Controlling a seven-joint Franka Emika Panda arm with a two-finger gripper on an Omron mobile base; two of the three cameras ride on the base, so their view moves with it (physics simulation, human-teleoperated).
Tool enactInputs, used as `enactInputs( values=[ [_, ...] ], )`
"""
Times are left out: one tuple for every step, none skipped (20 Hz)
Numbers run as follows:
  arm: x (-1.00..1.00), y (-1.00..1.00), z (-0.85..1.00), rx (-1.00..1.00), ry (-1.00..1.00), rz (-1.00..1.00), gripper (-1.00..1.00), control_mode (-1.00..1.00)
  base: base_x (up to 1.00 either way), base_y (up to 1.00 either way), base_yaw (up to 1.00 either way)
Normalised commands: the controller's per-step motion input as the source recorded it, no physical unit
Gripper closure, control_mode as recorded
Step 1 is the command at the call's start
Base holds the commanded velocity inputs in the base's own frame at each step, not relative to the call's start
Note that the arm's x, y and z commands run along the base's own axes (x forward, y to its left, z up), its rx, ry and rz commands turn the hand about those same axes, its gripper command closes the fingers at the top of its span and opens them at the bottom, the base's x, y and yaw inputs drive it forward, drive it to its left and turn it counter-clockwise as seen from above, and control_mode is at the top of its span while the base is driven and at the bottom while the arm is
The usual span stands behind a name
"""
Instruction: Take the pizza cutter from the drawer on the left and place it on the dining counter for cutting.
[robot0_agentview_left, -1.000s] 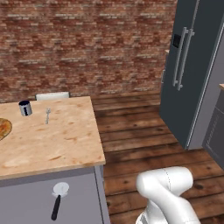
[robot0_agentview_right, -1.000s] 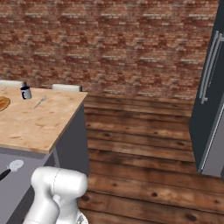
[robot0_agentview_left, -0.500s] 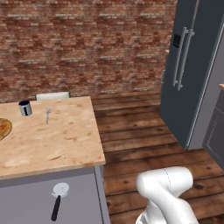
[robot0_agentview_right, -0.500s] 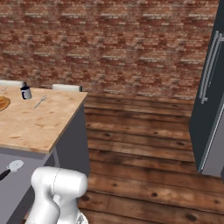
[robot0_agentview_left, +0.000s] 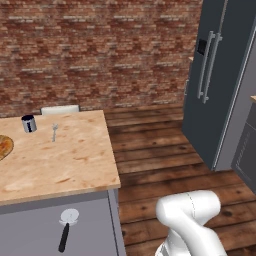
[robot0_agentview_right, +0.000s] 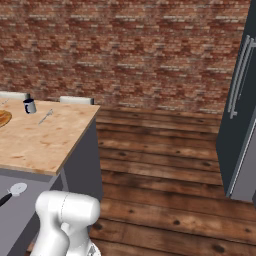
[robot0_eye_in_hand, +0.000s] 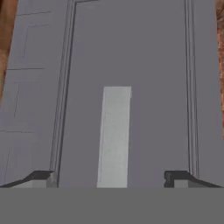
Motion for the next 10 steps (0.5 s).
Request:
enactInputs(
  values=[
    [-0.86, 0.0, 0.36, 0.0, 0.0, -0.04, -1.0, -1.0, 0.0, 0.0, 0.0],
    [-0.83, 0.0, 0.36, 0.0, 0.0, -0.05, -1.0, -1.0, 0.0, 0.0, 0.0],
    [-0.75, 0.0, 0.4, 0.0, 0.0, -0.05, -1.0, -1.0, 0.0, 0.0, 0.0],
    [-0.76, 0.0, 0.51, 0.0, 0.0, -0.06, -1.0, -1.0, 0.0, 0.0, 0.0],
    [-0.6, 0.0, 0.6, 0.0, 0.0, -0.07, -1.0, -1.0, 0.0, 0.0, 0.0],
    [-0.54, 0.0, 0.68, 0.0, 0.0, -0.08, -1.0, -1.0, 0.0, 0.0, 0.0],
    [-0.49, 0.0, 0.81, 0.0, 0.0, -0.05, -1.0, -1.0, 0.0, 0.0, 0.0],
    [-0.48, 0.0, 0.83, 0.0, 0.0, -0.03, -1.0, -1.0, 0.0, 0.0, 0.0],
    [-0.54, 0.0, 0.83, 0.0, 0.0, -0.03, -1.0, -1.0, 0.0, 0.0, 0.0],
    [-0.49, 0.0, 0.85, 0.0, 0.0, -0.03, -1.0, -1.0, 0.0, 0.0, 0.0]
  ],
)
